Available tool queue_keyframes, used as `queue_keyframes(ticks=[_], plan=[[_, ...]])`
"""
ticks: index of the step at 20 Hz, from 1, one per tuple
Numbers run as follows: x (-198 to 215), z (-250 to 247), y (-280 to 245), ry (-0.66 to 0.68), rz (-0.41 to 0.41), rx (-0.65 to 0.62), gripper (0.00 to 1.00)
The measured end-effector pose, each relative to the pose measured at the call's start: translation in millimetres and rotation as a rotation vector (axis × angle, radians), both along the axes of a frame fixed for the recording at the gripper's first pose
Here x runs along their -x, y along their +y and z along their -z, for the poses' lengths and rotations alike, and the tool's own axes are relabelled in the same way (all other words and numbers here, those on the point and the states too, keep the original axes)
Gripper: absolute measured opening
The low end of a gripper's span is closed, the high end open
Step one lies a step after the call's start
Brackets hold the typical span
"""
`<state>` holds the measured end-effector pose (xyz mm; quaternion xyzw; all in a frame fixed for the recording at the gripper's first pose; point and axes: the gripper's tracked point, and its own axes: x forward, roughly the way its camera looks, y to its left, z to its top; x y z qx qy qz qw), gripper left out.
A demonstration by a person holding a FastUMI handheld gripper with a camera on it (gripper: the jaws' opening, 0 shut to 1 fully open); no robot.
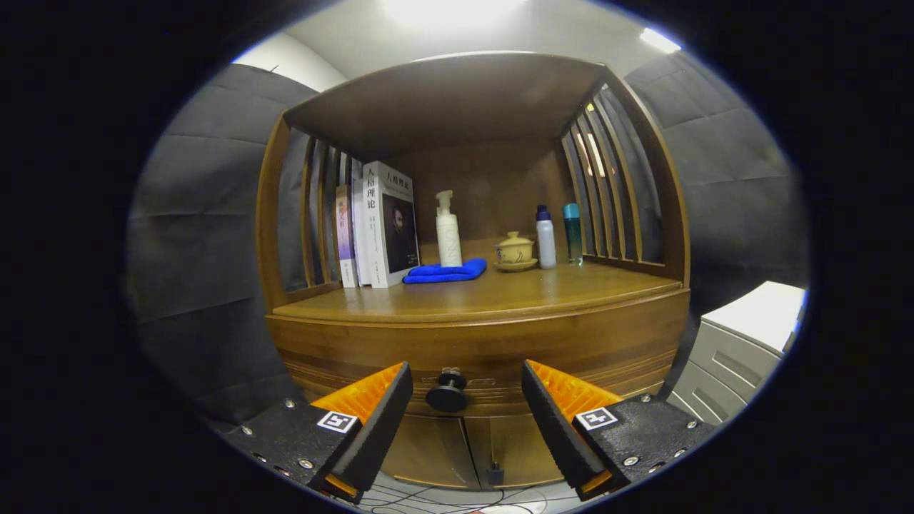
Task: Pull open the drawer, take out the items inside it, and place them on the countertop above the cabinet.
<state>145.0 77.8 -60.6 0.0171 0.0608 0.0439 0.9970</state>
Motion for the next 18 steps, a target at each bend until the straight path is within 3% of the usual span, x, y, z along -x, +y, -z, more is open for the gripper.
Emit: queue_keyframes(ticks=[10,14,18], plan=[[-39,42,13,0.084,-0.012,0.030,0.95],[-44,55,11,0.106,-0.013,0.060,0.86],[-47,56,20,0.103,-0.021,0.072,0.64]])
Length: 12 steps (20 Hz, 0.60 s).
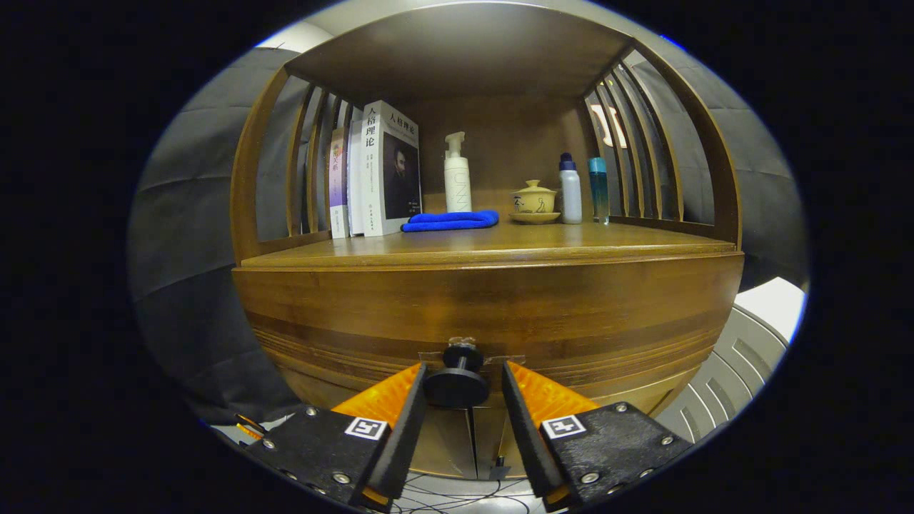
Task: Pull open the drawer, take out the items inside it, and place them on the countertop above the cabinet.
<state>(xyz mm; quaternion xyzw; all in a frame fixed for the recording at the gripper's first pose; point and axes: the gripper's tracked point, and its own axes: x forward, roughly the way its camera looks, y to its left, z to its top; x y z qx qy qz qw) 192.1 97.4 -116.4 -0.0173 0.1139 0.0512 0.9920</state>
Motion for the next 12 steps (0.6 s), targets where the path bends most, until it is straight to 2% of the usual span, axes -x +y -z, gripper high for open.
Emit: queue_keyframes(ticks=[5,7,12], plan=[[-0.2,2.9,4.4,-0.007,-0.003,0.071,0.44],[0.8,4.7,4.6,0.010,-0.019,0.059,0.38],[2.2,4.0,2.3,0.039,-0.009,0.030,0.35]])
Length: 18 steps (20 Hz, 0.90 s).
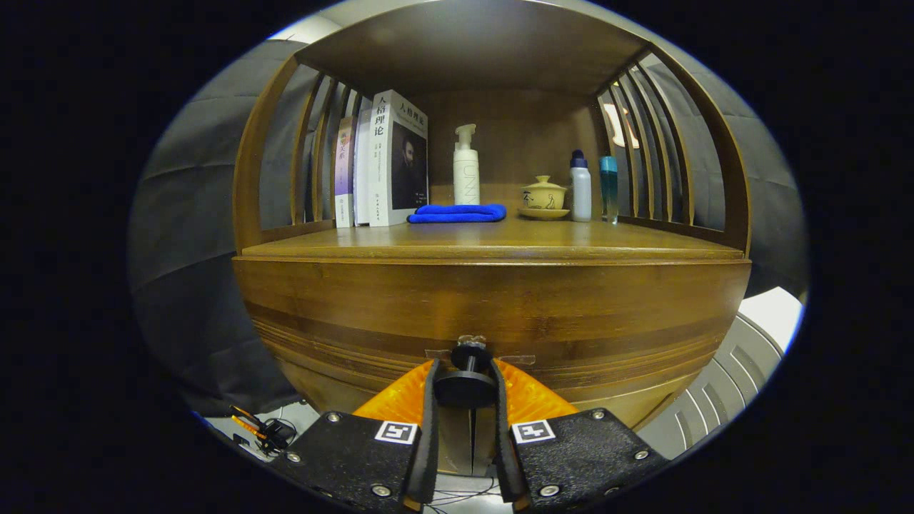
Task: Pull open the drawer, take out the items inside it, and place them on the countertop above the cabinet.
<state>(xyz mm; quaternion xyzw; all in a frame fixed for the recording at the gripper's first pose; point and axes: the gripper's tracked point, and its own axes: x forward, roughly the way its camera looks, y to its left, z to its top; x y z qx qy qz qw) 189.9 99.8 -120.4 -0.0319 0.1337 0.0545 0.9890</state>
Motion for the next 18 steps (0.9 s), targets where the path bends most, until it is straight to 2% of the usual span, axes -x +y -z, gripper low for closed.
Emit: queue_keyframes(ticks=[18], plan=[[70,-2,-3,0.032,-0.009,-0.047,0.34]])
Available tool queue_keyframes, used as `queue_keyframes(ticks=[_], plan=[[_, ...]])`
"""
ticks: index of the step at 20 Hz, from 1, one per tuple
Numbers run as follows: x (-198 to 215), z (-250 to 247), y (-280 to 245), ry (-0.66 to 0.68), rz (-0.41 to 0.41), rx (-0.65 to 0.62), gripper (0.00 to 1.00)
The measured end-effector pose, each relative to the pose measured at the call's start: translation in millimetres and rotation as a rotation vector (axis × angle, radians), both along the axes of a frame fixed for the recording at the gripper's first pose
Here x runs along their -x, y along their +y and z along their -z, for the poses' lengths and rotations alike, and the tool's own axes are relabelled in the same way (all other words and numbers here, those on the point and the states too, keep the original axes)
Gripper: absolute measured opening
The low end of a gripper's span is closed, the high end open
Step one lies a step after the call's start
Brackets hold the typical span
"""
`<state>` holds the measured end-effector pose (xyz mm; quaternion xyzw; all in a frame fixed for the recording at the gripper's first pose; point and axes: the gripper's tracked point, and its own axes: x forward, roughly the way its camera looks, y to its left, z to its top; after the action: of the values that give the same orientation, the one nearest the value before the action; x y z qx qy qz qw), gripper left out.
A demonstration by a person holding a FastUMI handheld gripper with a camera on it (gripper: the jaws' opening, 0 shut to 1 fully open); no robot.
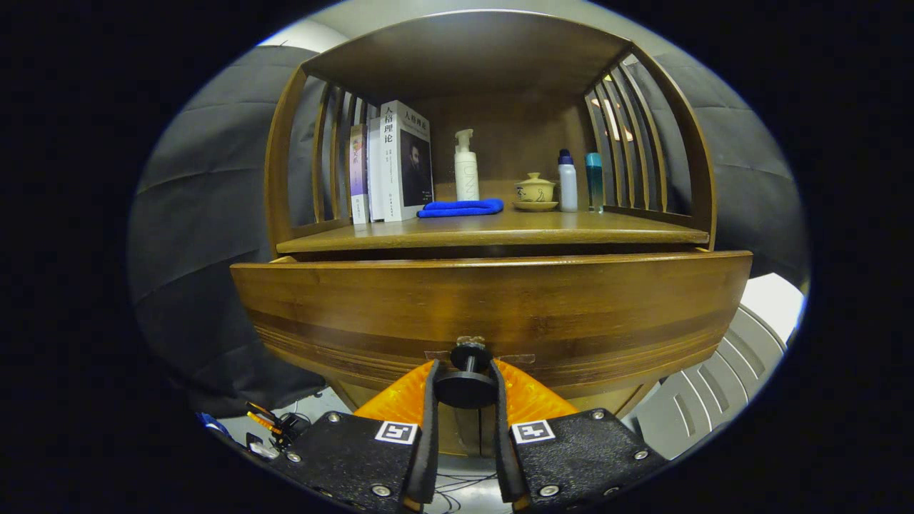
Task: Pull open the drawer, take out the items inside it, and place them on the countertop above the cabinet.
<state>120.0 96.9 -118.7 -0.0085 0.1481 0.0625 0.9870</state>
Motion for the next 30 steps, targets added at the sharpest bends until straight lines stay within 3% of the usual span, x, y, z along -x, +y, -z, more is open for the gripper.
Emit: queue_keyframes(ticks=[15,30], plan=[[59,5,1,-0.006,-0.024,-0.006,0.34],[105,9,7,-0.036,-0.097,0.028,0.34]])
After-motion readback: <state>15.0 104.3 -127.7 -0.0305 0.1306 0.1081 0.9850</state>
